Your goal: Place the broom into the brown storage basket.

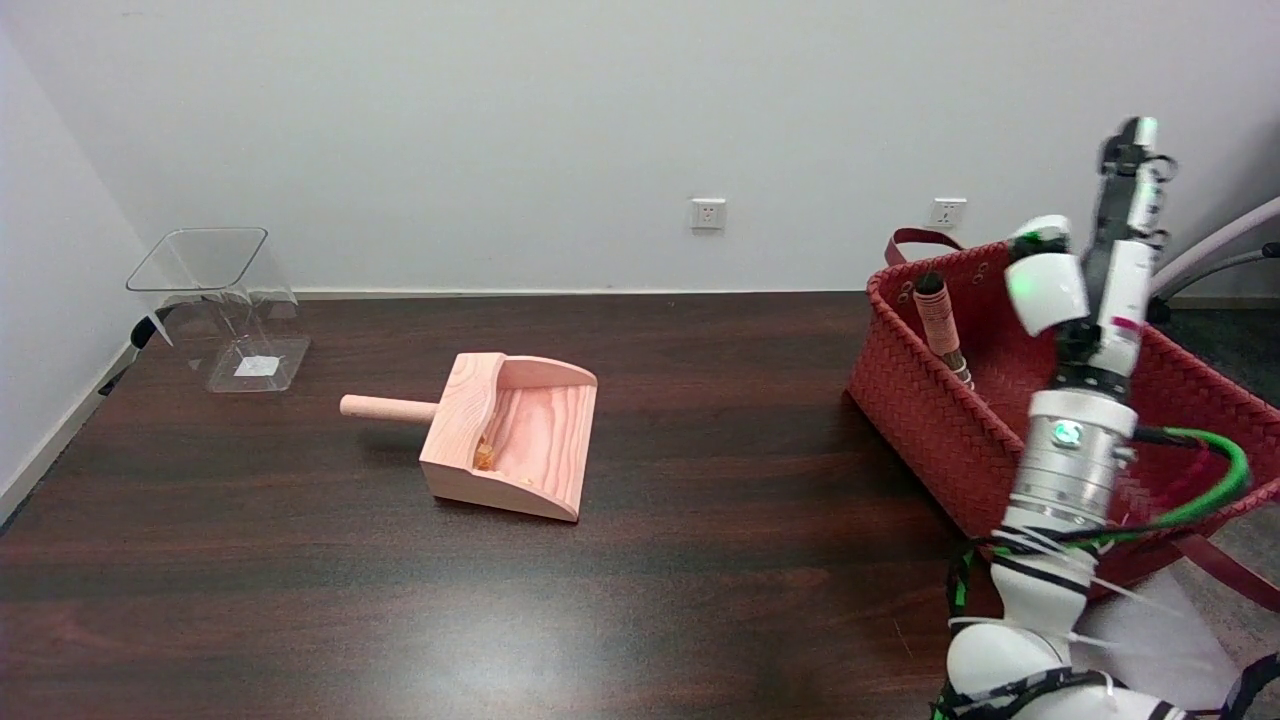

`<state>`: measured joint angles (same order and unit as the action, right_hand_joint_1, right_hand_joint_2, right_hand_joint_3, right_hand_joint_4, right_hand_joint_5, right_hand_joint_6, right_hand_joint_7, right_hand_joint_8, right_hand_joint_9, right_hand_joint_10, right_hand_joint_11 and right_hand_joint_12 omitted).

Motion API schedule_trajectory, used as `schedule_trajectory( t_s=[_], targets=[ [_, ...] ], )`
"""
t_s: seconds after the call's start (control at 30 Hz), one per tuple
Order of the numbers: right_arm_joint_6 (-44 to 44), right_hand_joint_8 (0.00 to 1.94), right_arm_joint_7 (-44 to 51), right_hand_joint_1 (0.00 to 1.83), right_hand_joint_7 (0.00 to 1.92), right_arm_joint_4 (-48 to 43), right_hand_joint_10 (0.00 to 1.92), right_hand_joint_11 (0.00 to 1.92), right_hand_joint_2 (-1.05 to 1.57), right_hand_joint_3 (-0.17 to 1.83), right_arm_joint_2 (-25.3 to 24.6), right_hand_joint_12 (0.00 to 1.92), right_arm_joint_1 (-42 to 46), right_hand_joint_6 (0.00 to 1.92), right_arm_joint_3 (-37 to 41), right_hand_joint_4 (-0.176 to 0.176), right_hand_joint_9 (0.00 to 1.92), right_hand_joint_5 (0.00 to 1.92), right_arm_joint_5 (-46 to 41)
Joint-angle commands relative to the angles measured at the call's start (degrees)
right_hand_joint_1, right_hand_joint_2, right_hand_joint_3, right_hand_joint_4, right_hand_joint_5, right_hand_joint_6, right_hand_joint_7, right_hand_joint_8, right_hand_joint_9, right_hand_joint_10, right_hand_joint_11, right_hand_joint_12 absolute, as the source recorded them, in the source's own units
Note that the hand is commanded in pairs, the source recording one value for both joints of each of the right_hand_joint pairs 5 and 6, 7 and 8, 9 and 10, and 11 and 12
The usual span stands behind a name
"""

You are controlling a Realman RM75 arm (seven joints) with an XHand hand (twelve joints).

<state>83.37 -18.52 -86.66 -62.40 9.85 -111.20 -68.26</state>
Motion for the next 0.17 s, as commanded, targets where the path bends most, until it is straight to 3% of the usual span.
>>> schedule_trajectory(
  t_s=[0.03, 0.17],
  targets=[
    [20.14, 0.07, -1.64, 0.22, 0.07, -1.91, 0.00, 0.00, 1.23, 1.27, 0.55, 0.00, 6.31, 0.00, 1.52, 0.000, 0.00, 0.00, -0.83],
    [20.01, 0.06, -4.16, 0.20, 0.06, -1.13, 0.00, 0.00, 1.26, 1.23, 0.71, 0.00, 6.36, 0.00, 2.64, 0.000, 0.00, 0.00, -1.59]
  ],
)
